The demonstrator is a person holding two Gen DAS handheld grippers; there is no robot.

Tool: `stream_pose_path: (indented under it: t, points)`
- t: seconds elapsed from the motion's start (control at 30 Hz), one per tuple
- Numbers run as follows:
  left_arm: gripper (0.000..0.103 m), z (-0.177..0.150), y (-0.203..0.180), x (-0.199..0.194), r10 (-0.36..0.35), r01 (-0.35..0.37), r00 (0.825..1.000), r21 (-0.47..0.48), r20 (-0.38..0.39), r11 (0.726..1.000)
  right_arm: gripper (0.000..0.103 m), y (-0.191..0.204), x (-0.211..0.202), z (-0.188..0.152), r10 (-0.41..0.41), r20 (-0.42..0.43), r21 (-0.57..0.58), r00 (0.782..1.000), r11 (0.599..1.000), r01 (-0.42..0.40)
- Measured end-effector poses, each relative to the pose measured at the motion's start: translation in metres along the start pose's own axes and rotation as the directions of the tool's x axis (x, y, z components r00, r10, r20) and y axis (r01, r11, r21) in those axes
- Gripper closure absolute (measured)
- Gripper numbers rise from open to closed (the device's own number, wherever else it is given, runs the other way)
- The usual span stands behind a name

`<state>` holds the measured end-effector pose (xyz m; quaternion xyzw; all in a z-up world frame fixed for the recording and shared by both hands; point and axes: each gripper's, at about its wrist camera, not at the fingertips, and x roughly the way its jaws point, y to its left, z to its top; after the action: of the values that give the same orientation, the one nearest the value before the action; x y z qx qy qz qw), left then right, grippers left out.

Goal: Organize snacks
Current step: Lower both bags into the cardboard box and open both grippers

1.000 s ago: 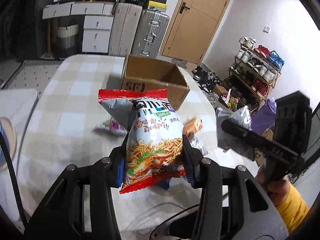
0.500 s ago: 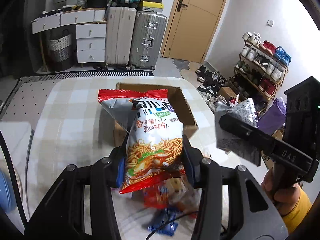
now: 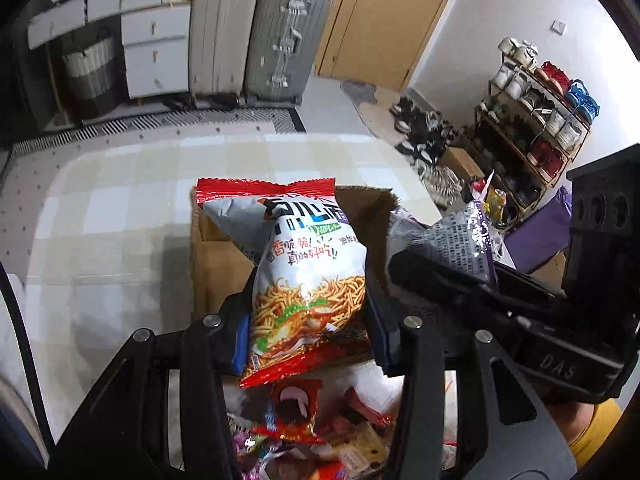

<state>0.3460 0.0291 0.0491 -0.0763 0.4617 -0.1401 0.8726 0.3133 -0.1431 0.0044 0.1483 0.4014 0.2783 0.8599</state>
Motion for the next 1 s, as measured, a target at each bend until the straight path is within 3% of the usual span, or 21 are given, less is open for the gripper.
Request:
stream_pose_path:
  t: [0.43,0.6,1.0]
  points:
    - [0.06,-0.013,0.027,0.086,0.003,-0.006,0.991,-0.018,-0.135,1.0,0.067,-0.028,0.043,-0.008,-0.052,-0.088,0.019,0.995,0.998,0.054]
    - [0.059,-0.015,0.032,0.111,0.008,-0.009,0.986,-0.006,-0.169,1.0,0.066,-0.03,0.046,-0.009,-0.067,-0.082,0.002,0.994,0.998,0.067]
    - [0.059,-0.025,0.033,0.117,0.029,-0.035,0.984,-0.032,-0.176,0.999,0.06,-0.023,0.05,-0.011,-0.12,-0.107,-0.014,0.987,0.993,0.12]
